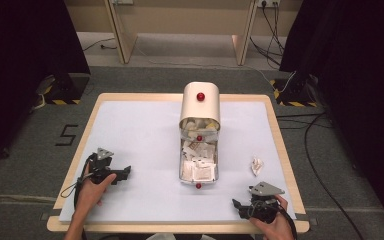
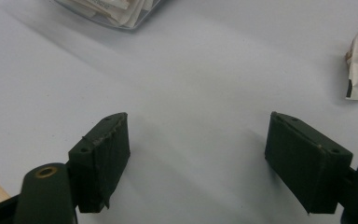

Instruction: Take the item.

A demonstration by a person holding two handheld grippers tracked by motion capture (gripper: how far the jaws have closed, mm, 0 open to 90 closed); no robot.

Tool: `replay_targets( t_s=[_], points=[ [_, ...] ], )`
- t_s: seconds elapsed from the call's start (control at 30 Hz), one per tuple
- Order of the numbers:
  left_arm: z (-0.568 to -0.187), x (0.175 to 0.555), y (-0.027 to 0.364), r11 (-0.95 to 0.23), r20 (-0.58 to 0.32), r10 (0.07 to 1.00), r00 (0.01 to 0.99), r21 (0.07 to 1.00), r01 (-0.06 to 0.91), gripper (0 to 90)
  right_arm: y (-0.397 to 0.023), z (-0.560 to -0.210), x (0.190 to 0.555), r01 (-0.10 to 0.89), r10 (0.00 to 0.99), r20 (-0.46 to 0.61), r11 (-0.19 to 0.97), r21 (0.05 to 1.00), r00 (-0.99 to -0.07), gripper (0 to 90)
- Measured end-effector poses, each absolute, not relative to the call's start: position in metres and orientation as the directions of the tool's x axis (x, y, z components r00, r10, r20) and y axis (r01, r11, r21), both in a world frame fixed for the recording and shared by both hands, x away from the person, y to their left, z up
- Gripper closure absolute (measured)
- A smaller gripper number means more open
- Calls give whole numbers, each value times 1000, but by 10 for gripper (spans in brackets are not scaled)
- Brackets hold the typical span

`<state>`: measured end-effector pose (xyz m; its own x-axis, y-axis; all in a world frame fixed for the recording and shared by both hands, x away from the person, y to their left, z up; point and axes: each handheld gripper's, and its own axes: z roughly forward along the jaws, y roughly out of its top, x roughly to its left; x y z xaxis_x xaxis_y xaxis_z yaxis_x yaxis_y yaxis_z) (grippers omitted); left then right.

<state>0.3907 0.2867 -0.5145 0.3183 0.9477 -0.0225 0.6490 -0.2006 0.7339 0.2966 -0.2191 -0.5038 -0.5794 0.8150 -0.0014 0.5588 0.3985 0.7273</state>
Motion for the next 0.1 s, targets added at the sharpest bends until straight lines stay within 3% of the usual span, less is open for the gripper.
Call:
replay_targets(
  t_s=[0.1],
  points=[
    [-515,391,287,-201,-23,948,318,734,649,0,-219,-504,297,559,815,-1,399,727,-579,225]
  ],
)
